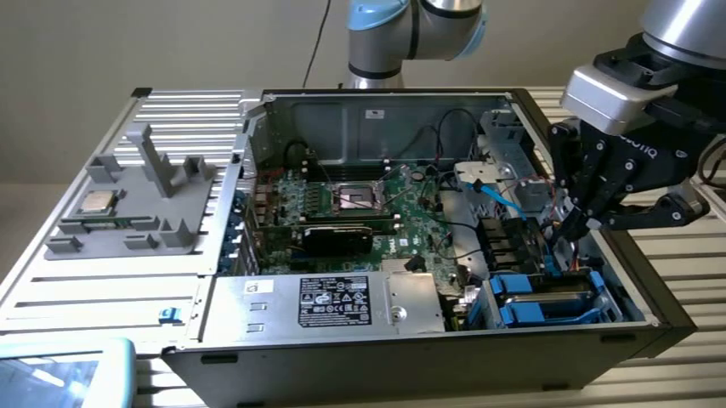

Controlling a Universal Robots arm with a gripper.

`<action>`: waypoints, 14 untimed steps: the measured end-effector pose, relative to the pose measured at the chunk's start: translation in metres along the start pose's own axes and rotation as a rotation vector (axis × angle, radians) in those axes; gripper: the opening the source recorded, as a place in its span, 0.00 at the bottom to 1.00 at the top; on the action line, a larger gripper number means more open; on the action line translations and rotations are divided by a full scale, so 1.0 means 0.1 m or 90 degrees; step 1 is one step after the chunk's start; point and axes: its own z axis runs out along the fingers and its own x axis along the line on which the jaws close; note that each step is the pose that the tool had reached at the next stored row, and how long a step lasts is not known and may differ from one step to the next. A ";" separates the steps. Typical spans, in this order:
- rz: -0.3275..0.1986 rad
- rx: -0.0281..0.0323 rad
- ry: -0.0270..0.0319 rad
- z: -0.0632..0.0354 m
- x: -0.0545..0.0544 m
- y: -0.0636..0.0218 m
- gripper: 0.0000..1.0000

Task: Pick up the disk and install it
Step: 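Insert the second disk wire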

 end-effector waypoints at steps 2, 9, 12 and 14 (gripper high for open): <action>-0.021 0.0011 -0.0016 0.000 0.00 0.000 0.11; -0.090 0.0050 -0.0077 0.000 0.00 0.000 0.11; -0.118 0.0070 -0.0110 0.000 0.00 0.000 0.11; -0.136 0.0083 -0.0131 0.000 0.00 0.000 0.11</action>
